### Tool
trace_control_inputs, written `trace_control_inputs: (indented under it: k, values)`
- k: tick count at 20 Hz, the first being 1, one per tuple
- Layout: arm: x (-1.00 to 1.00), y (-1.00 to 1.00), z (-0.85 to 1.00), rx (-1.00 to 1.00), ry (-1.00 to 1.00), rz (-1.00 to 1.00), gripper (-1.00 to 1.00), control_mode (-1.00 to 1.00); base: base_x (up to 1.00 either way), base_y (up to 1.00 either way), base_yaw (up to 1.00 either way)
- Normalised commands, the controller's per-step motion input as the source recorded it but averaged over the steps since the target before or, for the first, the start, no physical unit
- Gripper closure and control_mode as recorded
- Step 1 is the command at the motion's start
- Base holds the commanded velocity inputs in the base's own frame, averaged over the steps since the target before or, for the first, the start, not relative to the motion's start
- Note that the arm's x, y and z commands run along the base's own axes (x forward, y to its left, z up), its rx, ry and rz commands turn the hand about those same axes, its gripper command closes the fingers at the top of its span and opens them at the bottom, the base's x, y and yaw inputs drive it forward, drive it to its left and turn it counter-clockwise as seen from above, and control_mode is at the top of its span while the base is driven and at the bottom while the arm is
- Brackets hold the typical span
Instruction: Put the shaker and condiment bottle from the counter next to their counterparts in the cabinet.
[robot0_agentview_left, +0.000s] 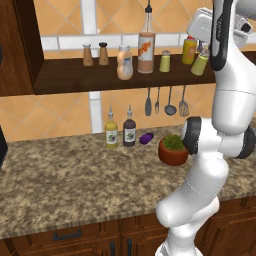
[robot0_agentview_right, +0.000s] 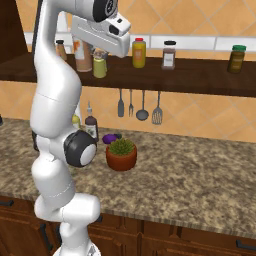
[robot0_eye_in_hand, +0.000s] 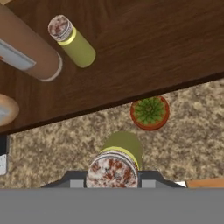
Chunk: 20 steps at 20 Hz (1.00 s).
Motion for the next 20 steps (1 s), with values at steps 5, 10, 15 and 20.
trace_control_inputs:
  k: [5, 10, 15, 20]
  values:
    - [0.11, 0.02, -0.05, 0.0, 0.03, 0.02, 1.0, -1.0, 0.0, 0.0, 0.0]
    - [0.15, 0.08, -0.2, -0.11, 0.01, 0.0, 1.0, -1.0, 0.0, 0.0, 0.0]
    - [0.12, 0.0, -0.21, -0.13, 0.0, 0.02, 1.0, -1.0, 0.0, 0.0, 0.0]
    - [0.1, 0.0, 0.0, 0.0, 0.0, 0.0, 1.0, -1.0, 0.0, 0.0, 0.0]
